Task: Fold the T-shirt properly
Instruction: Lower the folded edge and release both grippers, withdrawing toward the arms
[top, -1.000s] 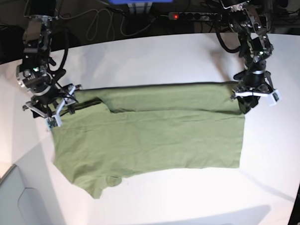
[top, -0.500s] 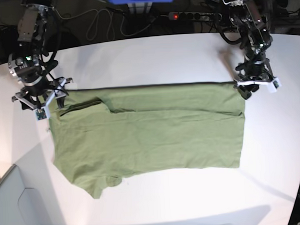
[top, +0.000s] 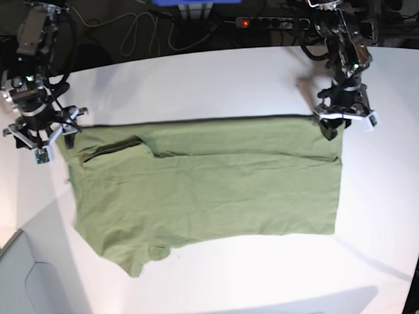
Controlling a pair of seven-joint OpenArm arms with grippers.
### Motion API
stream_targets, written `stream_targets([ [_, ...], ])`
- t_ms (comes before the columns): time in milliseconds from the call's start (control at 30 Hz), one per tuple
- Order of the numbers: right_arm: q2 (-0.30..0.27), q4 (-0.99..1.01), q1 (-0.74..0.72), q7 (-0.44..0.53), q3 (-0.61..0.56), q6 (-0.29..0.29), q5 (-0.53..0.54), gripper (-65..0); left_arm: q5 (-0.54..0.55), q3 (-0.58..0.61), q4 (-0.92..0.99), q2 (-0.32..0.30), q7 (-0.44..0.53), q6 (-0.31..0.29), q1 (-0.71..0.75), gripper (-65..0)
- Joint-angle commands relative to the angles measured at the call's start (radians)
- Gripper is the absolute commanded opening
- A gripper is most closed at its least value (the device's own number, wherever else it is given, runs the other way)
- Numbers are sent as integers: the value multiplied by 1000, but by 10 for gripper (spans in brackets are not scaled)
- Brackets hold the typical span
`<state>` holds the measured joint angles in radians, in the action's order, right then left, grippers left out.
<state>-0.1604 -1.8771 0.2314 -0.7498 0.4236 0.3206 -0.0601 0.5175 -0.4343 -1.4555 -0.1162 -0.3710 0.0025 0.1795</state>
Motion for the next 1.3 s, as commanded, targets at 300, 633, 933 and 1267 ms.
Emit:
stream_targets([
  [300, -28, 161, -51, 66, 17, 16, 7, -258, 5, -1, 66, -4, -18, -3, 4, -650],
  [633, -32, 319, -54, 128, 14, 18, 7, -262, 5, -1, 66, -4, -23, -3, 4, -650],
  [933, -46, 356, -50, 144, 19, 180, 7, -568, 5, -2, 55, -6, -23, -3, 24, -650],
  [1267, -92, 212, -60, 52, 17, 180, 7, -648, 5, 2, -17, -32, -26, -3, 39, -650],
])
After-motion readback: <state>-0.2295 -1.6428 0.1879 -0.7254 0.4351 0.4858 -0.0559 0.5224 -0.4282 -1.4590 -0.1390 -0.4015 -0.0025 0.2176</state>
